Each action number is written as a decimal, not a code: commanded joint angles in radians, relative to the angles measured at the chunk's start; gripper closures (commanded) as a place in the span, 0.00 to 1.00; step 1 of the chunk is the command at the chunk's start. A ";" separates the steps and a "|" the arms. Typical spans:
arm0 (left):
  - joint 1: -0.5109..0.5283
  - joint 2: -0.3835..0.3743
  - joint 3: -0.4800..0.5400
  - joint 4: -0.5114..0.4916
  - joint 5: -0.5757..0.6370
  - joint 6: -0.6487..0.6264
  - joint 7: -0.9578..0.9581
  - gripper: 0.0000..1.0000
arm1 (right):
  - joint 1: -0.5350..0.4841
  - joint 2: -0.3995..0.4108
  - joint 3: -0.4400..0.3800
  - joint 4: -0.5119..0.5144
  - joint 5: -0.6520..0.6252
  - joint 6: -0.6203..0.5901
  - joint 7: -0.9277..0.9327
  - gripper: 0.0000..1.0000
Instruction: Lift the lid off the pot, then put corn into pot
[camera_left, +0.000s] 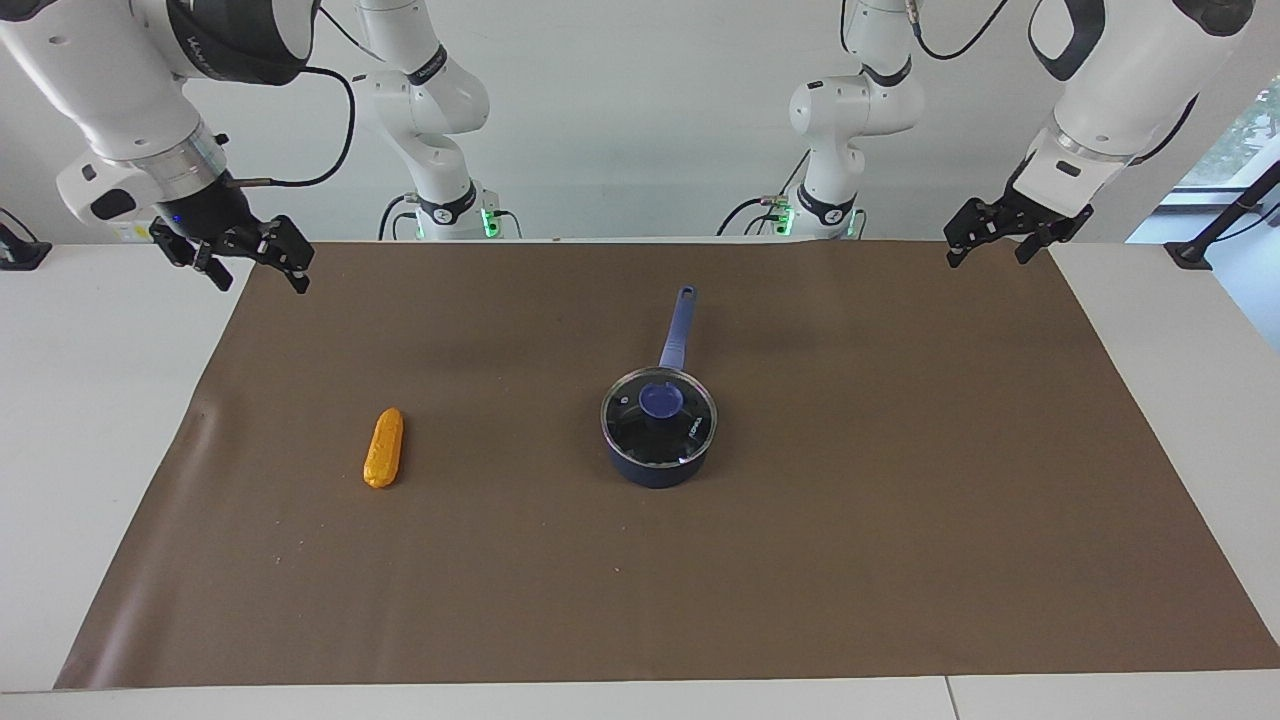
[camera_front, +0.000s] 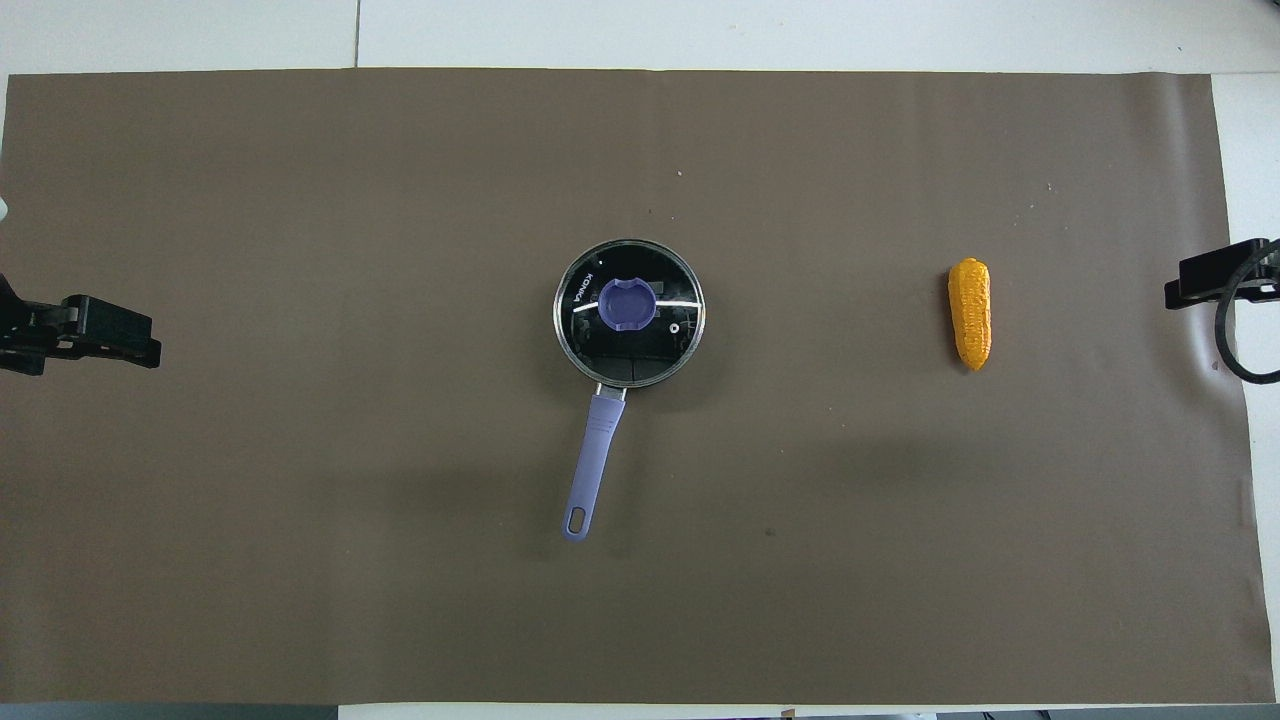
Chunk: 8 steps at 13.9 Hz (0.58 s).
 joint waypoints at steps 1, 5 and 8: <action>0.017 0.003 -0.016 0.001 0.020 -0.013 -0.007 0.00 | -0.011 -0.016 0.008 -0.012 0.006 -0.007 -0.003 0.00; 0.008 0.000 -0.014 -0.004 0.009 -0.001 -0.007 0.00 | -0.008 -0.016 0.009 -0.012 0.012 -0.007 0.002 0.00; -0.021 0.002 -0.019 -0.011 -0.009 0.051 -0.055 0.00 | -0.016 -0.016 0.008 -0.012 0.013 -0.007 -0.004 0.00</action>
